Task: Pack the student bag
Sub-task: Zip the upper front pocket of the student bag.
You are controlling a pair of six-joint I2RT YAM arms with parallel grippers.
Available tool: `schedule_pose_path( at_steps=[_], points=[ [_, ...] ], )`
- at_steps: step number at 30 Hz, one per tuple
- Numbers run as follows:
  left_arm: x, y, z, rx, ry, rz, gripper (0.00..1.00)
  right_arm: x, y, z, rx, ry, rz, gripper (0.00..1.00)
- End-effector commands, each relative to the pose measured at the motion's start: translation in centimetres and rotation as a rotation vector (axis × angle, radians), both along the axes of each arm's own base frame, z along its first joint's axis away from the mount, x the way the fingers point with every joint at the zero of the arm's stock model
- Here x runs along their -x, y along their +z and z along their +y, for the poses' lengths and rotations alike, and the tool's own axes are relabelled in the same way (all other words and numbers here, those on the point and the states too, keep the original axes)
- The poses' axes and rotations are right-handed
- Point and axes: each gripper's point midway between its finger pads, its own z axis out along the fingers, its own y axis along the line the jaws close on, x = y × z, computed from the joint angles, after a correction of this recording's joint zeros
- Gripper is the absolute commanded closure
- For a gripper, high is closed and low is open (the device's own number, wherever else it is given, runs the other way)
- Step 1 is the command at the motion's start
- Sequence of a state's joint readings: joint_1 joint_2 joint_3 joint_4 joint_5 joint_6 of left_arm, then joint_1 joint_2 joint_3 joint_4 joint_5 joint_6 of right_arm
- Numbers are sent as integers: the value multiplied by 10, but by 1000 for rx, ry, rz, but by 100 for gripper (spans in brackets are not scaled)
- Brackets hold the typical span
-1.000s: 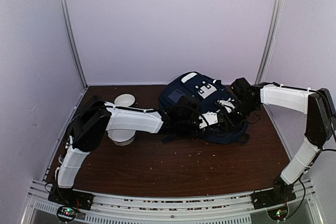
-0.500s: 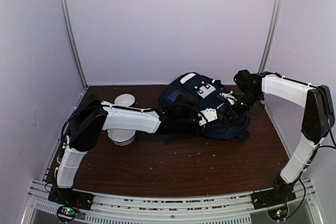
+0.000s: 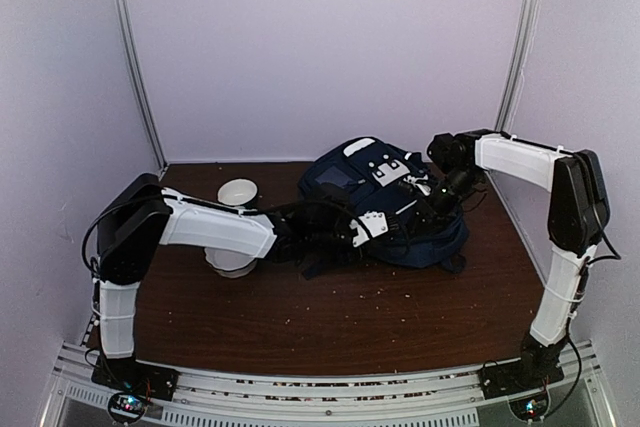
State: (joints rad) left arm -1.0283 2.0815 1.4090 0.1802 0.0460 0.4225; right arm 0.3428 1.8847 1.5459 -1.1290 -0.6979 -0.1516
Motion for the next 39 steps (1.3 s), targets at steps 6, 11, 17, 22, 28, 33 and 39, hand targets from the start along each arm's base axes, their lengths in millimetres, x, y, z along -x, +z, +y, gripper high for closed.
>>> schedule_pose_path(
  at_steps=[6, 11, 17, 22, 28, 33, 39],
  points=[
    [8, 23, -28, 79, -113, 13, 76, -7, 15, 21, -115, -19, -1, 100],
    [14, 15, -43, 70, -178, 35, 72, -12, 17, 21, -135, -42, -7, 100],
    [5, -6, -47, 19, -153, 46, 70, -20, 15, 20, -140, -64, -10, 100],
    [5, -19, -52, -6, -149, 72, 92, -37, 14, 13, -162, -108, -1, 100],
    [21, -8, -52, 37, -203, 110, 100, -60, 6, 7, -192, -161, 17, 100],
    [37, 7, -46, 89, -234, 124, 100, -75, -12, 6, -205, -198, 72, 99],
    [43, 7, -41, 101, -231, 132, 100, -76, -39, 6, -178, -212, 133, 93]
  ],
)
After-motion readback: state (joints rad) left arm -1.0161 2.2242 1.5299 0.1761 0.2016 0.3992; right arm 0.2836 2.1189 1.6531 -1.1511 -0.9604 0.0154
